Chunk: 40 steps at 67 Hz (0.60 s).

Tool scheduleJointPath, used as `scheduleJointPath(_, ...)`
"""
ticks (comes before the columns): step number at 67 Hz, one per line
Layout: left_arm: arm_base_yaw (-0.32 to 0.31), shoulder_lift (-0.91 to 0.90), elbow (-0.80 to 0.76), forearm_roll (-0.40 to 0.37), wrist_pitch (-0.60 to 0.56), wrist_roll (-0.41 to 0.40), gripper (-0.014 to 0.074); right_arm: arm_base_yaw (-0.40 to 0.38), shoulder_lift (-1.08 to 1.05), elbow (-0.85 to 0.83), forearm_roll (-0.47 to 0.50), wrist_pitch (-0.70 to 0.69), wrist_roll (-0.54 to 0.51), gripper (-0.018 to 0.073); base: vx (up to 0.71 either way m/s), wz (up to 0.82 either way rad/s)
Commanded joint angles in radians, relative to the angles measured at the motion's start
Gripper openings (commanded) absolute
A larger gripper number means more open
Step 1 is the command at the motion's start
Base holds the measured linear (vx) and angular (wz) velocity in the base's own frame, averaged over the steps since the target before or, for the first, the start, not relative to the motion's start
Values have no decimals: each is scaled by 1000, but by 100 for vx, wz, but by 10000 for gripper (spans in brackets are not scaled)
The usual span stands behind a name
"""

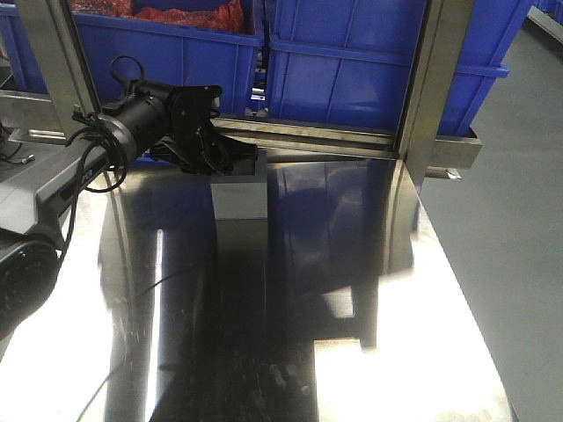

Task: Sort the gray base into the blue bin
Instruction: 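Close the left gripper on the gray block's rim and lift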

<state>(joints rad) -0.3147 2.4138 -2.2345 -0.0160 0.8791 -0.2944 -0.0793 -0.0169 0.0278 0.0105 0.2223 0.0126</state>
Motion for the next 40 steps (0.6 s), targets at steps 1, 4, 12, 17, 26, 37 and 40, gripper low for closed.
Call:
scheduleJointPath(1, -1, -66, -27, 16, -25, 1, 104, -2, 3, 1, -5, -75, -13, -5, 0, 0)
scheduleJointPath(4, -1, -66, -27, 16, -26, 1, 71, -2, 3, 1, -5, -75, -13, -5, 0, 0)
scheduleJointPath(12, -1, -66, -27, 16, -29, 1, -9, -2, 3, 1, -5, -75, -13, -5, 0, 0)
scheduleJointPath(17, -1, -66, -27, 16, -33, 1, -8, -2, 3, 1, -5, -75, -13, -5, 0, 0)
scheduleJointPath(26, -1, -68, -27, 16, -45, 2, -8, -2, 3, 1, -5, -75, -13, -5, 0, 0)
scheduleJointPath(37, -10, -94, -27, 16, -85, 22, -8, -2, 3, 1, -5, -75, -13, -5, 0, 0)
scheduleJointPath(40, -17, -109, -27, 34, -99, 29, -8, -2, 3, 1, -5, -75, -13, -5, 0, 0)
